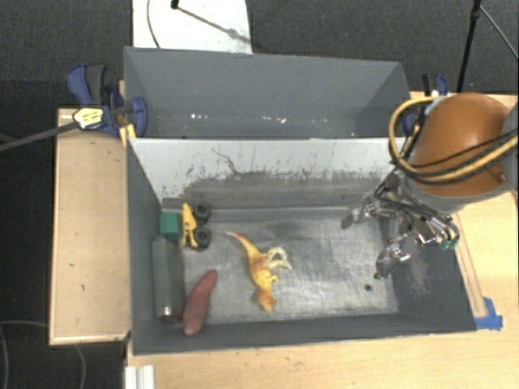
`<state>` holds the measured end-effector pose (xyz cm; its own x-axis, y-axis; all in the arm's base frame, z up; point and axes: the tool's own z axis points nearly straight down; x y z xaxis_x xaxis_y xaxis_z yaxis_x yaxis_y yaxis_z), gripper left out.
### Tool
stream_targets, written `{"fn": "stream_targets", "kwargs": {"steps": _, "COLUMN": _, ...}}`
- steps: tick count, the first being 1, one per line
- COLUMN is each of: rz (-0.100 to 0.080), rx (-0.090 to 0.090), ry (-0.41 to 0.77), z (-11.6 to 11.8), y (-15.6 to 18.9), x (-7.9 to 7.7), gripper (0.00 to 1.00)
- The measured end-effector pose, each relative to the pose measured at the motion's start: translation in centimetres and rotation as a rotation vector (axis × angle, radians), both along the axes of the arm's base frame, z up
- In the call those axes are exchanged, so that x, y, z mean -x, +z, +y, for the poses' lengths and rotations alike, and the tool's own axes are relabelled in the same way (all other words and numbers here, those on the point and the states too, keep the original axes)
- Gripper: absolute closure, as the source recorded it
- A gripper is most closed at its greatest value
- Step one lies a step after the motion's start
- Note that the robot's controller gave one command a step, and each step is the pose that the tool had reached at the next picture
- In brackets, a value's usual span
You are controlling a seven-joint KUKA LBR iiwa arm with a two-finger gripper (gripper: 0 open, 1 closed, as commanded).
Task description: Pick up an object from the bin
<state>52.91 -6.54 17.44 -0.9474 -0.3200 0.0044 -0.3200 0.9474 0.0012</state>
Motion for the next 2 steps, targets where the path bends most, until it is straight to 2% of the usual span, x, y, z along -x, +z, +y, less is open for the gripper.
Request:
{"fn": "stream_targets", "kwargs": {"steps": 1, "rz": -0.014, "rx": 0.0, "ry": 0.09, "z": 3.0, "y": 2.6, "x": -1.5, "gripper": 0.0}}
{"fn": "stream_targets", "kwargs": {"steps": 2, "rz": -0.008, "rx": -0.002, "ry": 0.016, "z": 4.1, "y": 0.7, "x": -1.1, "gripper": 0.0}}
